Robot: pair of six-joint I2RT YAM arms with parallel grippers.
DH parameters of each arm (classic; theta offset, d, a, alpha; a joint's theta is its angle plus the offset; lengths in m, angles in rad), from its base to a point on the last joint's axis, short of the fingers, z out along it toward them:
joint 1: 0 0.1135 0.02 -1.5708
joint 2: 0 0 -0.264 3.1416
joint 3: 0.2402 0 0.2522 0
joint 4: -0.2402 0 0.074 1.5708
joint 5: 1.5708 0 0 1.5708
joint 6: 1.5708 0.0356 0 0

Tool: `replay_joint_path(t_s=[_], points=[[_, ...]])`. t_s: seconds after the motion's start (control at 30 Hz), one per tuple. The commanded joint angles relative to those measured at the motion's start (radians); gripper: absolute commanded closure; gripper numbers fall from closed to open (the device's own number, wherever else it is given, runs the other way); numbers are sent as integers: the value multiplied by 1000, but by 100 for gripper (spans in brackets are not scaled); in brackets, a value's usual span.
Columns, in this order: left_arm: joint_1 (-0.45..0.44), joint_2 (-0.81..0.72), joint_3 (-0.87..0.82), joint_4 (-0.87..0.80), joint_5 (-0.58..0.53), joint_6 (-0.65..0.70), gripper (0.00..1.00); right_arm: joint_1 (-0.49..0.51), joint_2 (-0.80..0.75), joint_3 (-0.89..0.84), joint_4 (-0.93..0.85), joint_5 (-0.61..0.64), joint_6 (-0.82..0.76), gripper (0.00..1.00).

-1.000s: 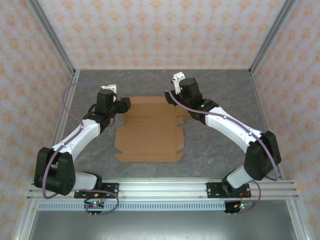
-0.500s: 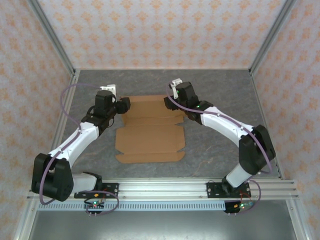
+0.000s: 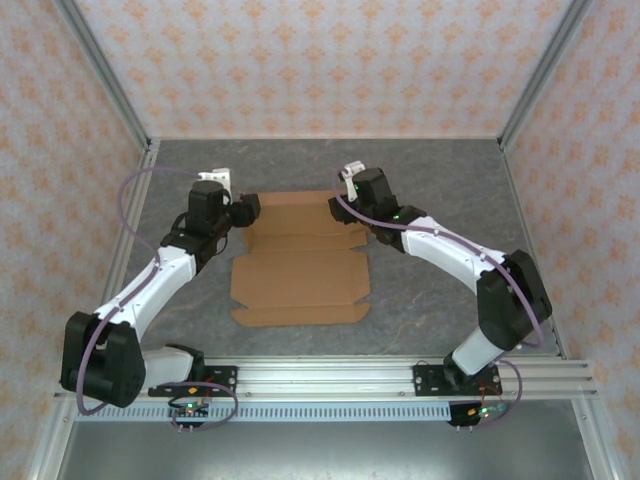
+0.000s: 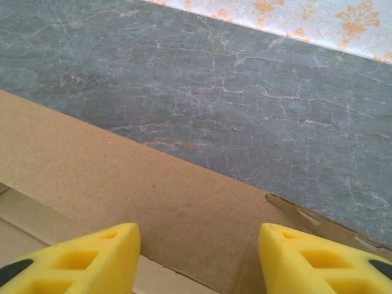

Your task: Fold the paper box

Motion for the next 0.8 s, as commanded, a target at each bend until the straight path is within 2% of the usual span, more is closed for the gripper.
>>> replay_joint_path(t_s=[0.0,0.17,0.3,0.43,0.6,0.77], points=[[-33,-26,46,-6,-21,9,31,-4,-16,-32,19,-12,0,46],[-126,146,235,-188,-72,100,31,-3,-27,-57,37,-16,6,46],[-152,288,380,-311,-42,139,32,-4,-39,-74,50,-18,11,47],[-181,384,480,-391,-60,181,33,-4,-56,-93,62,-15,16,47],[-193,434,516,-424,-67,205,34,-4,-70,-103,64,-15,14,46],[-206,398,428,-356,-78,208,34,-4,-107,-107,57,-13,12,47]])
